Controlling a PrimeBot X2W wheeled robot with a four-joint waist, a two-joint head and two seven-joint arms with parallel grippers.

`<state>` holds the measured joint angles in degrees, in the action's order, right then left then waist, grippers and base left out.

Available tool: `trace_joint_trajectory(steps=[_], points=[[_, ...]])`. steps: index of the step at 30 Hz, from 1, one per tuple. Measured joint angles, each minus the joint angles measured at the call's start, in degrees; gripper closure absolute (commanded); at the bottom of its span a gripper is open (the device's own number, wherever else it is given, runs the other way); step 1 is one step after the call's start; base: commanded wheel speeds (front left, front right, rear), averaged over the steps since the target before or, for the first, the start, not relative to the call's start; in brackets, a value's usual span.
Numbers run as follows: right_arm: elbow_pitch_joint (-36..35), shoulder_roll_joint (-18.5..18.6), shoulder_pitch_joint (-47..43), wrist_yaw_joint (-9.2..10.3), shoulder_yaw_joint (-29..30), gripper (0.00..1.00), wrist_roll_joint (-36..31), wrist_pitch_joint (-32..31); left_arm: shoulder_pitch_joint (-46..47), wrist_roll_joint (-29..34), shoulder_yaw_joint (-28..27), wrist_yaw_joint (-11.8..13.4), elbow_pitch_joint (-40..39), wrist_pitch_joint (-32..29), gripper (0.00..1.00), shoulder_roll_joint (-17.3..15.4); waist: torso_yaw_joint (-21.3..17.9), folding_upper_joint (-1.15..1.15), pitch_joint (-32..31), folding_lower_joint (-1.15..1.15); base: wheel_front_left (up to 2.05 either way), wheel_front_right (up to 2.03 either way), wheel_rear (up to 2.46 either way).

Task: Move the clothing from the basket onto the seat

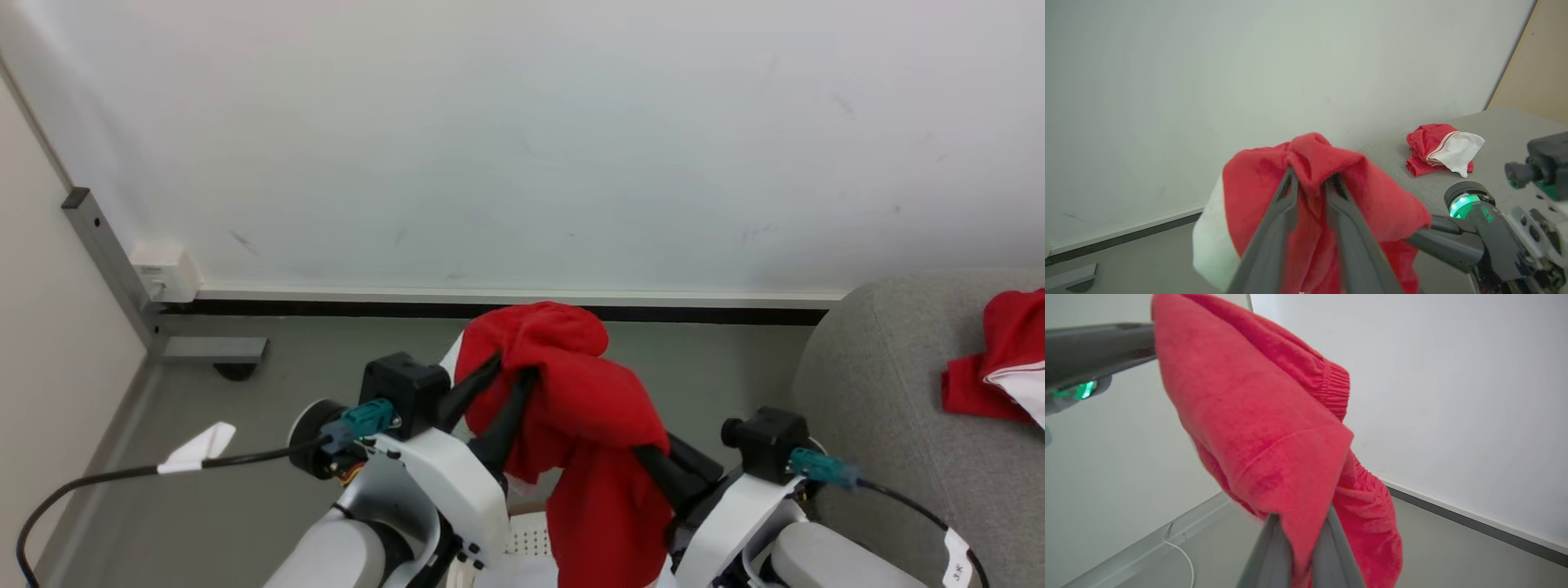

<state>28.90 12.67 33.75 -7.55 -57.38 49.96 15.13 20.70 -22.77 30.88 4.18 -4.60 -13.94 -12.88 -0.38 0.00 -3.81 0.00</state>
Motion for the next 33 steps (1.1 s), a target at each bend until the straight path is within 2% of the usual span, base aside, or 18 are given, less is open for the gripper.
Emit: trace_joint_trajectory(steps=[10, 19, 27, 33], points=[[-4.04, 4.39, -3.04, 0.00, 14.24, 1.00, -2.58, 0.01, -1.51, -0.18, 1.04, 0.22, 2.42, 2.61, 0.00, 0.92, -4.01, 0.00, 1.23, 0.00, 0.00, 0.00, 0.00], [-7.80, 7.22, -5.94, 0.00, 25.17, 1.00, -5.31, 0.01, -2.46, 0.01, 3.98, -1.21, 6.39, 7.20, 0.00, 3.07, -10.07, 0.00, 2.79, 0.00, 0.00, 0.00, 0.00], [-9.47, 7.94, -8.47, 0.00, 28.39, 1.00, -6.22, 0.01, -2.20, 0.08, 5.38, -2.13, 8.62, 9.49, 0.00, 4.49, -15.73, 0.00, 4.22, 0.00, 0.00, 0.00, 0.00], [-9.51, 7.32, -8.87, 0.00, 32.12, 1.00, -6.73, 0.01, -1.27, 0.40, 6.45, -2.66, 7.75, 9.51, 0.00, 4.64, -17.96, 0.00, 6.43, 0.00, 0.00, 0.00, 0.00]])
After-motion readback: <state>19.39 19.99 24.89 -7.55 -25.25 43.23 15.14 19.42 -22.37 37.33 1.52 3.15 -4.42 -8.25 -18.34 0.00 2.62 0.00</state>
